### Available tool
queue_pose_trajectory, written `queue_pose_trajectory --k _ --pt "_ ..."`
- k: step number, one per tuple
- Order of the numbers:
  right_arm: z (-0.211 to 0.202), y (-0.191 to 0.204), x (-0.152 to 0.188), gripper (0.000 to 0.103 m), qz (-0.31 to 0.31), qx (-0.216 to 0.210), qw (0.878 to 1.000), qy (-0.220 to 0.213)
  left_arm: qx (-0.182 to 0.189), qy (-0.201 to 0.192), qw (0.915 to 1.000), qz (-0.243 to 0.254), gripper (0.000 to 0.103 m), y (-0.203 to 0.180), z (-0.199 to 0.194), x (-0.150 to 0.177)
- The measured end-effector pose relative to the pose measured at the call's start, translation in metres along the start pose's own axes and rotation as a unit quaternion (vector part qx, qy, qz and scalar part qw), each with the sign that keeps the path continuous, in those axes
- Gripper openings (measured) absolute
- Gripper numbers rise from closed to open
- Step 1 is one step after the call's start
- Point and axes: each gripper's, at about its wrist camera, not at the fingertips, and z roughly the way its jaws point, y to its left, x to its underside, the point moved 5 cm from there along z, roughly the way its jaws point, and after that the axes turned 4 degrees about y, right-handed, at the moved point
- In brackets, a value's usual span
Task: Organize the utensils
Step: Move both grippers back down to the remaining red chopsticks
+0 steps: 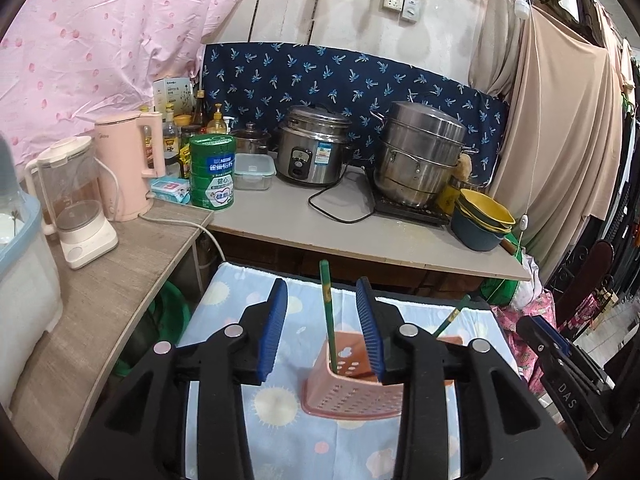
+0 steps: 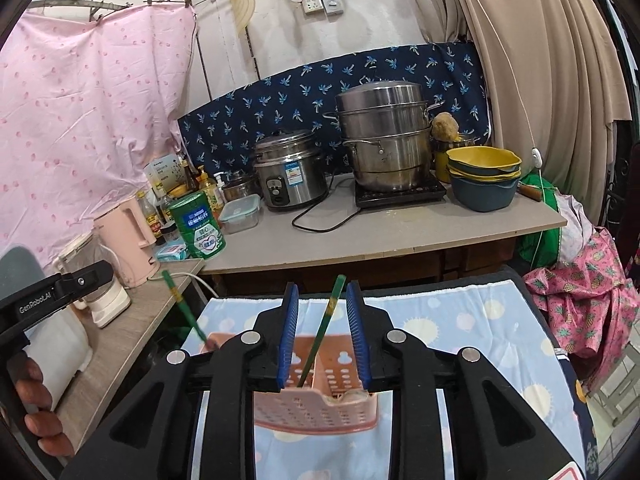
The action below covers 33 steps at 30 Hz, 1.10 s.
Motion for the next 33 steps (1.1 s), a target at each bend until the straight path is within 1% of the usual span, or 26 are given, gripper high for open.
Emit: queue_pose_trajectory --k 6,12,17,20,24,28,33 --pt "-0.026 0.009 0.023 0.025 -0.011 0.003 1.000 0.020 -0.002 0.011 0.9999 0.003 0.034 0.005 -0.025 0.027" --pt "-0.049 0.012 0.067 0.025 -0.013 0.005 0.998 0.059 -0.002 0.044 0.9990 0.005 0.034 0.009 -0.043 0.076" --pt "-0.070 0.007 0.121 0.025 -0.017 0.026 0.994 0.102 -0.010 0.078 0.9967 0.019 0.034 0.008 -0.056 0.131" --pt "-0.080 0.002 0.155 0.027 -0.018 0.031 0.991 0.131 -0.005 0.106 0.9941 0.023 0.034 0.006 -0.060 0.167" --pt "-0.090 -0.005 0.198 0.027 -0.015 0.039 0.984 0.170 -0.011 0.137 0.9896 0.044 0.034 0.001 -0.066 0.214" --pt "-0.097 -0.013 0.240 0.027 -0.019 0.052 0.978 0.203 -0.004 0.165 0.9852 0.047 0.034 -0.002 -0.070 0.252" --pt "-0.103 -0.016 0.281 0.027 -0.022 0.055 0.970 0.237 -0.002 0.195 0.9794 0.052 0.034 -0.004 -0.071 0.291"
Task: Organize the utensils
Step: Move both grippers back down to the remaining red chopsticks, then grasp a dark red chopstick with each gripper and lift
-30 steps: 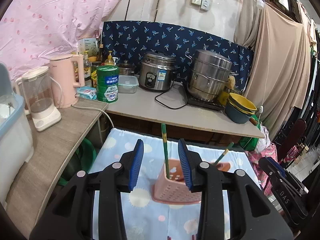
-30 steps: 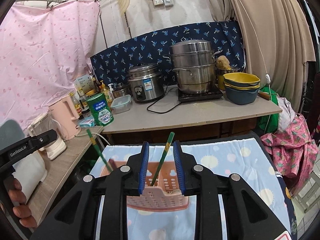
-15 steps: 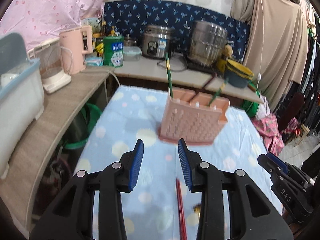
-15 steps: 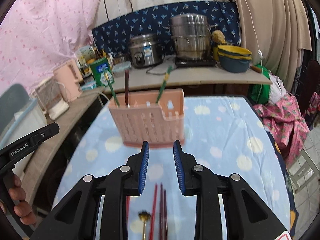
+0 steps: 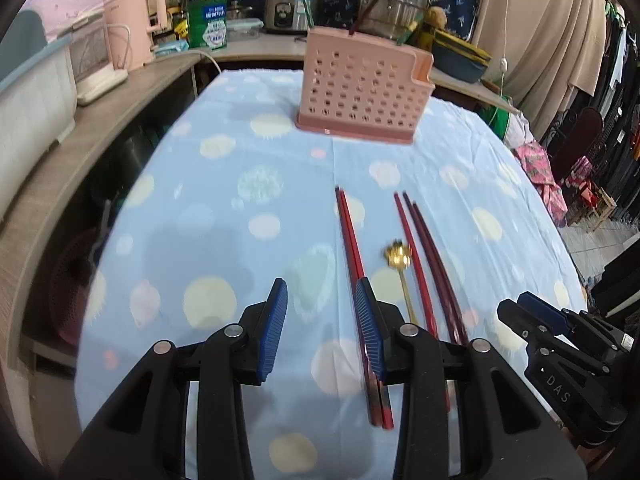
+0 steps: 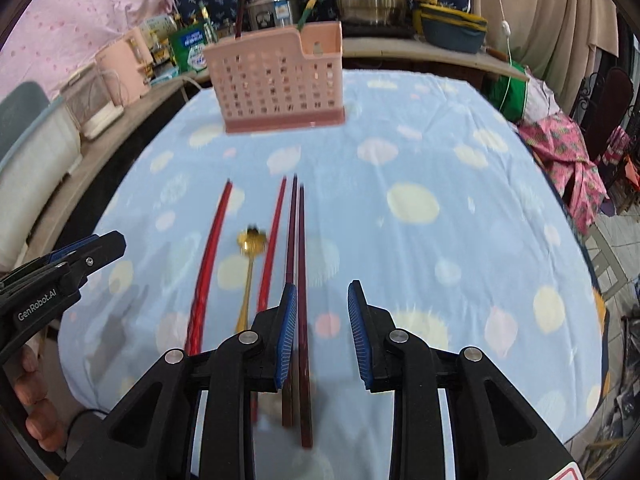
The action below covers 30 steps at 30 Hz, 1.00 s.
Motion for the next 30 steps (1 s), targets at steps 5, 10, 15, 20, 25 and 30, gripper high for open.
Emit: queue_pose_trajectory --k 5,10,15,20,25,30 --pt "0.006 0.001 0.022 0.027 -0.002 0.004 1.000 0.019 0.003 0.020 0.9998 0.000 0.034 -0.003 0.009 0.022" --pt "0.011 -0.002 0.033 0.027 0.002 0.005 0.999 0.031 0.009 0.034 0.9994 0.002 0.034 -0.006 0.015 0.034" --pt "0.014 -0.006 0.039 0.027 0.006 0.006 0.999 0.036 0.015 0.038 0.9992 0.004 0.034 -0.010 0.018 0.036" --pt "0.018 -0.010 0.046 0.027 0.012 0.005 0.999 0.044 0.023 0.047 0.9986 0.007 0.034 -0.013 0.023 0.041" --pt "0.021 -0.012 0.051 0.025 0.014 -0.001 0.999 0.050 0.026 0.055 0.9981 0.011 0.034 -0.017 0.028 0.045" --pt "0.018 -0.009 0.048 0.025 0.010 -0.009 0.999 0.040 0.031 0.060 0.9976 0.011 0.034 -0.018 0.032 0.046"
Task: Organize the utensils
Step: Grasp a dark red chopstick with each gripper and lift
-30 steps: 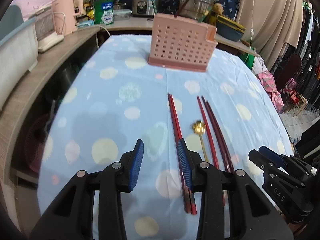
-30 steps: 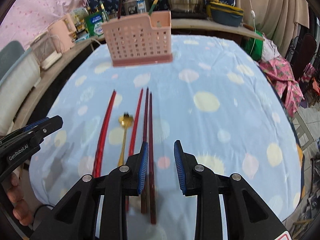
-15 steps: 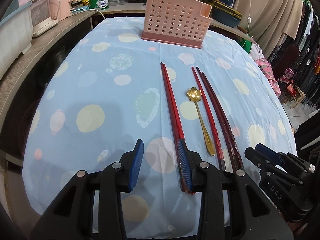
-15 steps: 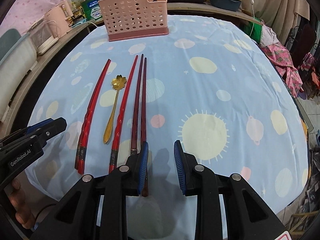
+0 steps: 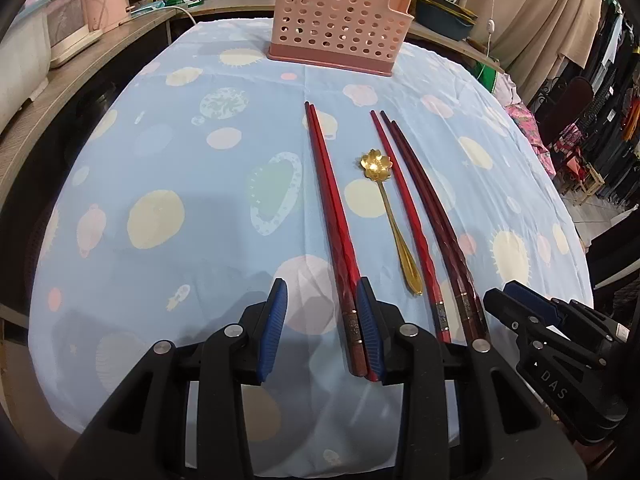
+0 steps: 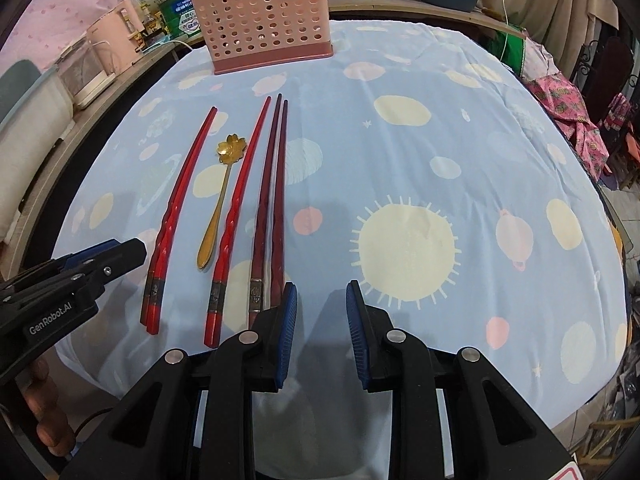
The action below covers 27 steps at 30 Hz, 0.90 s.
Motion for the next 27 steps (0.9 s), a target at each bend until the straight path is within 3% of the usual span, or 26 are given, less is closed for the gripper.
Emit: queue_pose_trajectory --k 7,23,25,27 --pt "0.002 0.007 0.000 0.025 -0.012 -0.006 1.000 0.000 -0.004 0.018 0.9998 0.005 0.034 -0.002 0.011 0.006" --pt "0.010 0.015 0.005 0.021 -0.028 -0.010 1.000 0.007 -0.034 0.007 0.9991 0.024 0.034 -0.001 0.014 0.008" --pt "0.010 0.014 0.004 0.016 -0.029 -0.009 1.000 0.005 -0.035 0.006 0.9991 0.023 0.032 0.000 0.014 0.007" --pt "0.010 0.014 0.004 0.007 -0.030 -0.012 0.999 0.006 -0.038 0.004 0.9989 0.025 0.018 0.001 0.014 0.007"
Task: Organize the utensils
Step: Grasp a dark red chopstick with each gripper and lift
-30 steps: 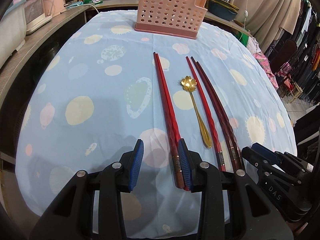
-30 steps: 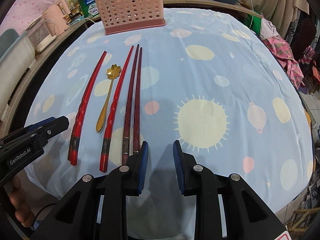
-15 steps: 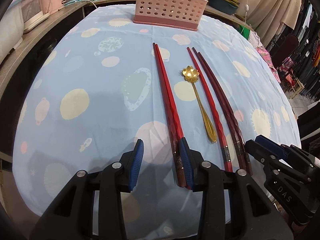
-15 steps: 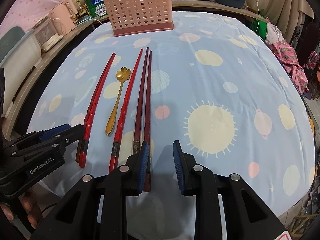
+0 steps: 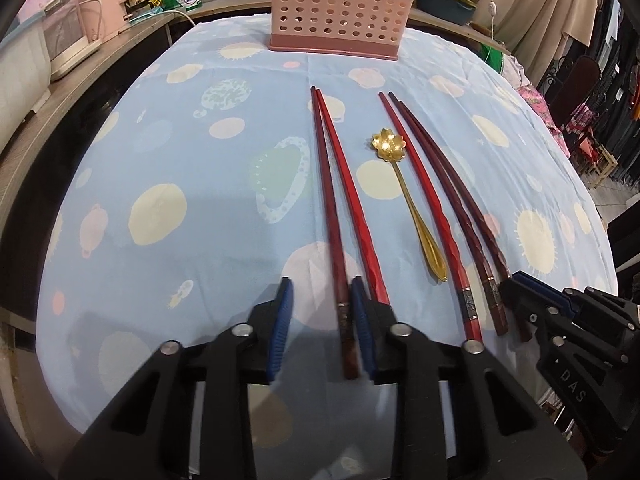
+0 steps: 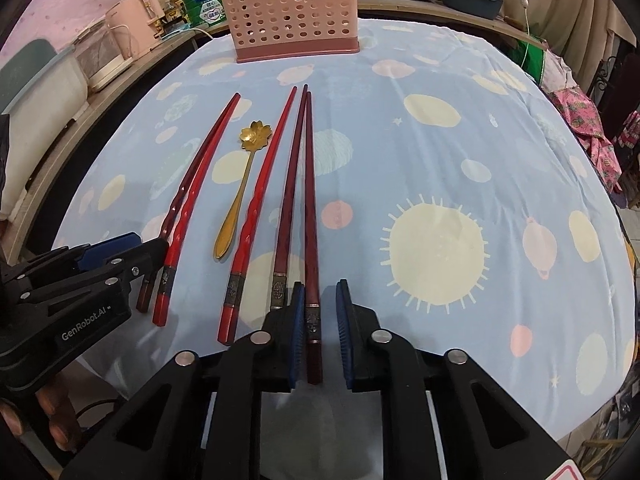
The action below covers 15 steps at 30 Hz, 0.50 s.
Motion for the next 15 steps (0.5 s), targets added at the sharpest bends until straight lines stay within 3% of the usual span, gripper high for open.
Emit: queue_pose_trajectory --k 2,8,15 --pt "-0.001 0.000 0.000 0.007 -0.002 0.000 1.000 -0.001 0.005 0.002 1.0000 0.001 0.007 0.000 0.000 0.000" --pt "-0.015 -0.003 -0.008 0.007 -0.004 -0.006 1.000 -0.019 0.012 -0.010 0.9998 -0.008 0.007 0.007 -0.014 -0.007" --pt "-0.064 -0.015 -0.042 0.007 0.006 -0.017 0.996 -0.084 0.023 -0.071 0.9969 -0.026 0.007 0.021 -0.064 -0.043"
